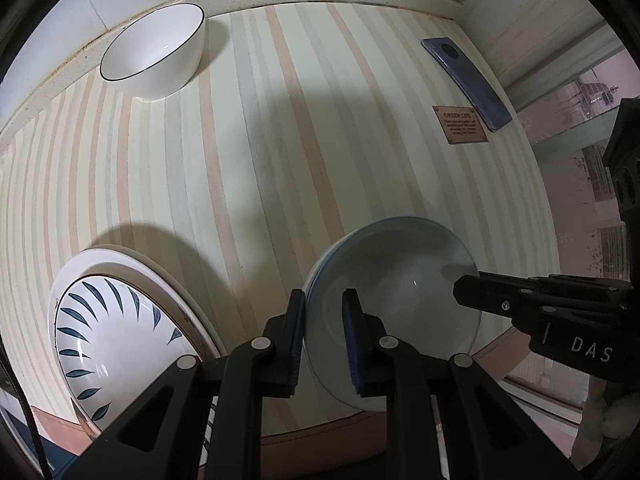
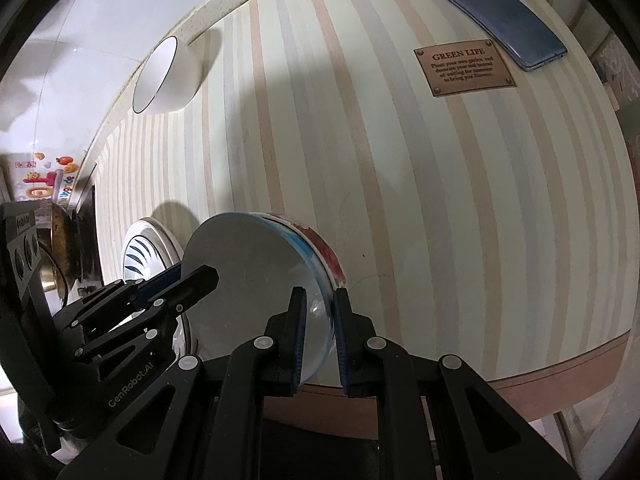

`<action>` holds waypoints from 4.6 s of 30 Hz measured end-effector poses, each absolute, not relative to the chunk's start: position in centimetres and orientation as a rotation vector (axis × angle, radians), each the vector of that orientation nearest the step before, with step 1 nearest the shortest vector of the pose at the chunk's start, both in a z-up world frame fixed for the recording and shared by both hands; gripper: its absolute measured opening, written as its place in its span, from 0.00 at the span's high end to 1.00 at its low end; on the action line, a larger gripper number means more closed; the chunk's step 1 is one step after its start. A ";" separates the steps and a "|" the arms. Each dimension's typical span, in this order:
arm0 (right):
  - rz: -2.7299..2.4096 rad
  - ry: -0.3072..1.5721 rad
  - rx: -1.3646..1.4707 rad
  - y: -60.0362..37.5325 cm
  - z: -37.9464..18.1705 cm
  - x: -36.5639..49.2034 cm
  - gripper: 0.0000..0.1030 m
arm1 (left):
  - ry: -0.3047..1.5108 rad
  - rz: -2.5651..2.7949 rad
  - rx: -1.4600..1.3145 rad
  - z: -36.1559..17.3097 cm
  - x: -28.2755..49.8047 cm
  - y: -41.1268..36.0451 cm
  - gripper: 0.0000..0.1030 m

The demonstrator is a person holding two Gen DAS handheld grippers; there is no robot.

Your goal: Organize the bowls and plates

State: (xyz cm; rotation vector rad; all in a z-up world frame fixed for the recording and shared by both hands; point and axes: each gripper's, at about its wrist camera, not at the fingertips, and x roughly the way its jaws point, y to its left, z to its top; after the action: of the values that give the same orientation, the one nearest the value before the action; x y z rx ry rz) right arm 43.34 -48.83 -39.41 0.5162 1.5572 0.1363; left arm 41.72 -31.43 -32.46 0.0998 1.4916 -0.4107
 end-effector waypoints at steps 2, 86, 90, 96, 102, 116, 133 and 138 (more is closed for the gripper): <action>0.138 1.557 0.516 -48.8 -39.4 43.4 0.85 | 1.489 -0.410 0.104 -32.5 41.7 -31.4 0.84; 0.192 1.289 0.508 -41.4 -32.3 54.6 0.83 | 1.274 -0.350 -0.203 -27.6 51.9 -22.4 0.83; 0.174 1.274 0.508 -42.5 -30.6 51.2 0.83 | 1.265 -0.396 -0.182 -26.2 49.4 -23.8 0.83; 0.139 1.266 0.544 -45.0 -29.5 45.4 0.83 | 1.272 -0.459 -0.151 -25.5 45.7 -25.4 0.83; 0.099 1.295 0.579 -47.0 -30.8 41.4 0.83 | 1.313 -0.505 -0.101 -26.6 42.6 -27.4 0.83; 0.055 1.378 0.599 -47.7 -36.2 38.4 0.83 | 1.403 -0.491 0.038 -31.0 40.6 -30.1 0.83; 0.017 1.404 0.534 -47.2 -35.7 38.6 0.79 | 1.386 -0.481 0.122 -30.8 39.8 -30.6 0.83; 0.003 1.397 0.523 -47.4 -34.2 37.5 0.76 | 1.362 -0.492 0.114 -28.4 39.3 -30.0 0.82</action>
State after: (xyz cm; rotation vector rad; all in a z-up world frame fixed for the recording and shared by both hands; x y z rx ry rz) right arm 37.51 -47.45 -34.15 0.5231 1.3967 0.0033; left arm 39.25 -30.00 -28.36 0.1143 1.3617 -0.4919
